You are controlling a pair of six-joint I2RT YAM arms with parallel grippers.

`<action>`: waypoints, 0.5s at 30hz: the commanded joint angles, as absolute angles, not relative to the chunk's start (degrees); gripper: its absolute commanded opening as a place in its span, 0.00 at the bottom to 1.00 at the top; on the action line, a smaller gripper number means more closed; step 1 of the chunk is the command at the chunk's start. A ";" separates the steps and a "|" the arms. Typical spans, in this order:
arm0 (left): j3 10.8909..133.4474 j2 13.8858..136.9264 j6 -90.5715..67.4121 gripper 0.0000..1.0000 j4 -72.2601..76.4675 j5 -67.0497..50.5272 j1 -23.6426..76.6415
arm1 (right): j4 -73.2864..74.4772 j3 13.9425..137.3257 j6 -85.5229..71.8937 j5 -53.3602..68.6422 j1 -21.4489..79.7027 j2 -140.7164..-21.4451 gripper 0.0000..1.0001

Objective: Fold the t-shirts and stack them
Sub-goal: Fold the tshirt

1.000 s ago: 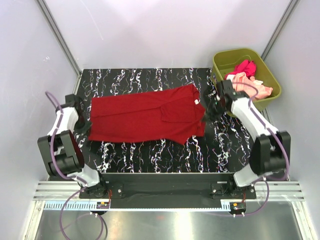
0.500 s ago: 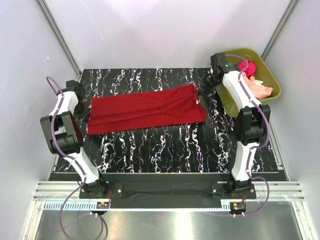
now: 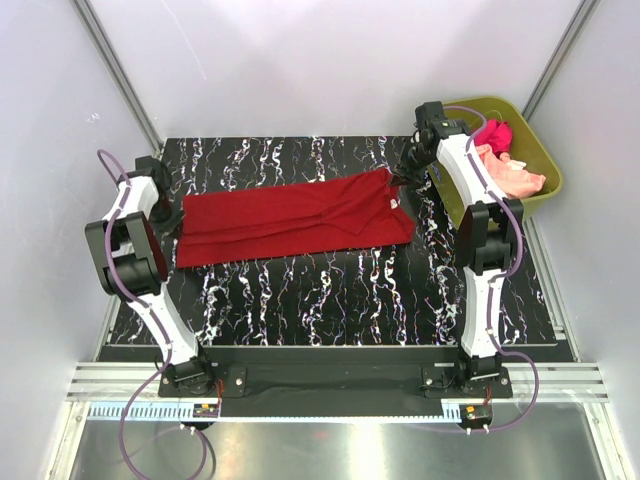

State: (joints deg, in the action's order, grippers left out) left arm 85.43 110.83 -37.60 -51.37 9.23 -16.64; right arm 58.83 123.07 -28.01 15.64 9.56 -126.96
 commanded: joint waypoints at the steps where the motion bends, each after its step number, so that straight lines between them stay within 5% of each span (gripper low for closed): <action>1: 89.38 112.41 -37.97 0.00 -50.54 7.57 -16.44 | 60.03 127.18 -26.46 15.12 8.44 -128.14 0.00; 15: 92.28 115.84 -38.05 0.00 -51.24 7.47 -16.17 | 59.15 128.58 -26.72 16.61 7.73 -131.66 0.00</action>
